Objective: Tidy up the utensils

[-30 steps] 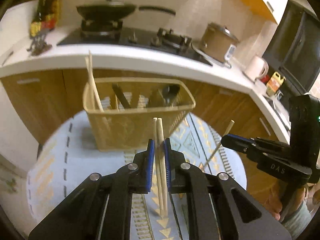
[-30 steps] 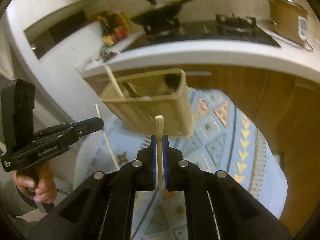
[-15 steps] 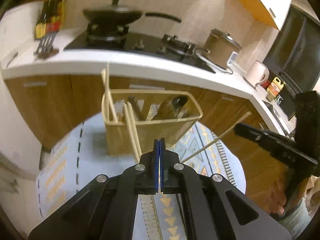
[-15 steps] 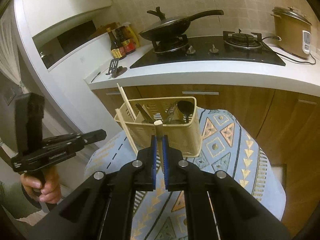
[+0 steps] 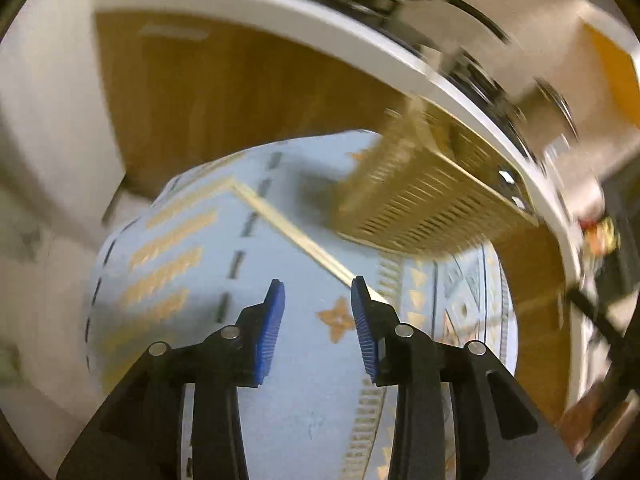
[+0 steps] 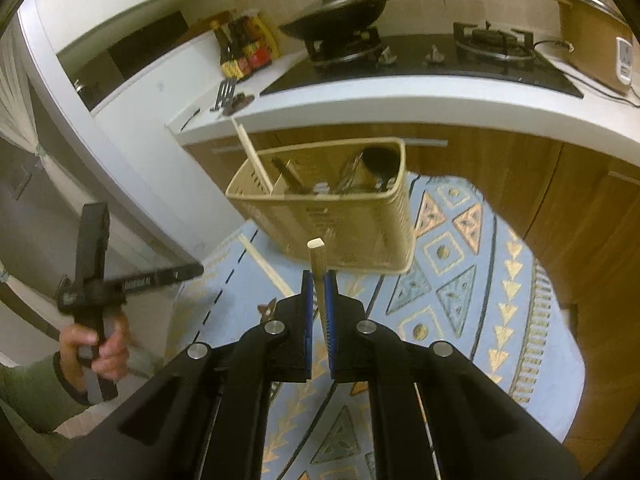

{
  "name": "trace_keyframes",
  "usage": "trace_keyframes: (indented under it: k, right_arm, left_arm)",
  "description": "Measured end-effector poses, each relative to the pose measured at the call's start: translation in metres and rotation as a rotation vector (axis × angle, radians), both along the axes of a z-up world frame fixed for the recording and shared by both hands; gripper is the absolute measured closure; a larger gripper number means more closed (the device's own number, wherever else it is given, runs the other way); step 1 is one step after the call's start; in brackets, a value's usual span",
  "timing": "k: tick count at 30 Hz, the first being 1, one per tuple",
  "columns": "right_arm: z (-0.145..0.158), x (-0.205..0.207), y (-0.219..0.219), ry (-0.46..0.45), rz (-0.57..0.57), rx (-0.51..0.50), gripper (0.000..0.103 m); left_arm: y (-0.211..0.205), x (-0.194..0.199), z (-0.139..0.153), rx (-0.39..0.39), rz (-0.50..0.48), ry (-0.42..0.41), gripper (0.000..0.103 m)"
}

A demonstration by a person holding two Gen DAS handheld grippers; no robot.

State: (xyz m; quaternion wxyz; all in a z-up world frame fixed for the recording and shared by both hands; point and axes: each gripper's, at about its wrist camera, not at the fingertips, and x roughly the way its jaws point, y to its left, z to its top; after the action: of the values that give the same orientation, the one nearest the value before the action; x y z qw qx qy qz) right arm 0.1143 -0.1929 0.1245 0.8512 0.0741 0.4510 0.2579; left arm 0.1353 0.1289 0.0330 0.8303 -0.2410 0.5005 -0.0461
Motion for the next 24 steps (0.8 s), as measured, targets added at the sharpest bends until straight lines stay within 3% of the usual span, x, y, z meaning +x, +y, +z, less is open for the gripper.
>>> trace_keyframes:
  k: [4, 8, 14, 16, 20, 24]
  right_arm:
    - [0.001, -0.007, 0.005, 0.019, 0.005, -0.001, 0.099]
    - [0.012, -0.021, 0.001, 0.018, 0.007, 0.014, 0.099]
    - [0.021, -0.040, -0.024, 0.105, 0.016, 0.135, 0.099]
    - [0.013, -0.040, -0.036, 0.172, 0.004, 0.176, 0.099]
    - [-0.020, -0.027, -0.048, 0.292, -0.058, 0.119, 0.099]
    - [-0.046, -0.012, -0.051, 0.353, -0.112, 0.082, 0.099]
  left_arm:
    - [0.016, 0.025, -0.015, -0.040, 0.081, 0.023, 0.063]
    - [0.012, 0.051, -0.036, -0.020, 0.131, 0.066, 0.062]
    - [0.002, 0.076, -0.057, 0.021, 0.163, 0.111, 0.062]
    - [-0.003, 0.082, -0.062, 0.038, 0.162, 0.124, 0.062]
    - [-0.015, 0.090, -0.072, 0.088, 0.169, 0.164, 0.062]
    - [-0.030, 0.097, -0.072, 0.182, 0.172, 0.163, 0.061]
